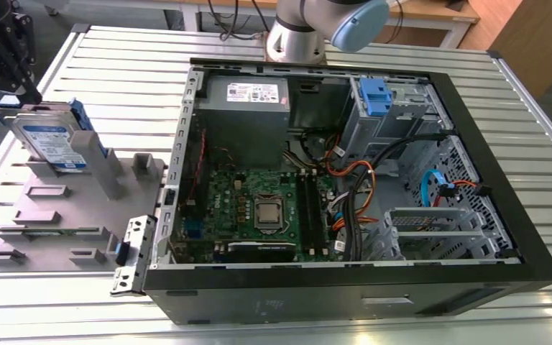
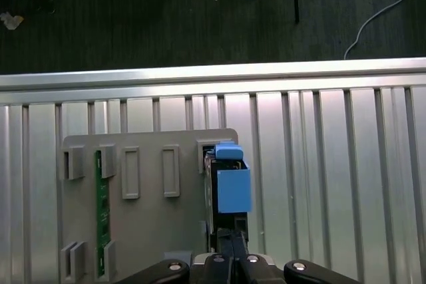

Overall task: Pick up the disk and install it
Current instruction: 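Pick up the disk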

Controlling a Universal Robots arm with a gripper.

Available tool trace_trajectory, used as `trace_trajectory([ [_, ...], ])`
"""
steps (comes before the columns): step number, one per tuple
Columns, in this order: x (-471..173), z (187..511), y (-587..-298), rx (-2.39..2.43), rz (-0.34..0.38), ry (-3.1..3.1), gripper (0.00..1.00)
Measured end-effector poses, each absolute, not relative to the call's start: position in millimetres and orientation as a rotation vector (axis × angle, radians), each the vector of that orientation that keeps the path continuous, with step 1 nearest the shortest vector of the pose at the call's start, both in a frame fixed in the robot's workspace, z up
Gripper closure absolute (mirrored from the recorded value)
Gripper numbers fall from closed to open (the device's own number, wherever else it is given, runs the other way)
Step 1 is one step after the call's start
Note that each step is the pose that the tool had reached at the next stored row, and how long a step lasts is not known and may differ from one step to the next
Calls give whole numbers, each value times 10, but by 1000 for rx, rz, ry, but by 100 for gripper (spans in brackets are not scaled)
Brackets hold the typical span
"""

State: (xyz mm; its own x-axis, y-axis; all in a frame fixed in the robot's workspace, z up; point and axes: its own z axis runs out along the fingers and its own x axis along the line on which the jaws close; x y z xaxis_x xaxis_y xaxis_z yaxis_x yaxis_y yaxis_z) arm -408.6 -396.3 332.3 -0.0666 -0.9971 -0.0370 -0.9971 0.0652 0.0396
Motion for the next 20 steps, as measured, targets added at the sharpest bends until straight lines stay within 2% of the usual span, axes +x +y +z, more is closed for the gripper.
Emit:
trace_trajectory([
  [20,-4141,3342,-3964,2158,-74,-2304,89],
])
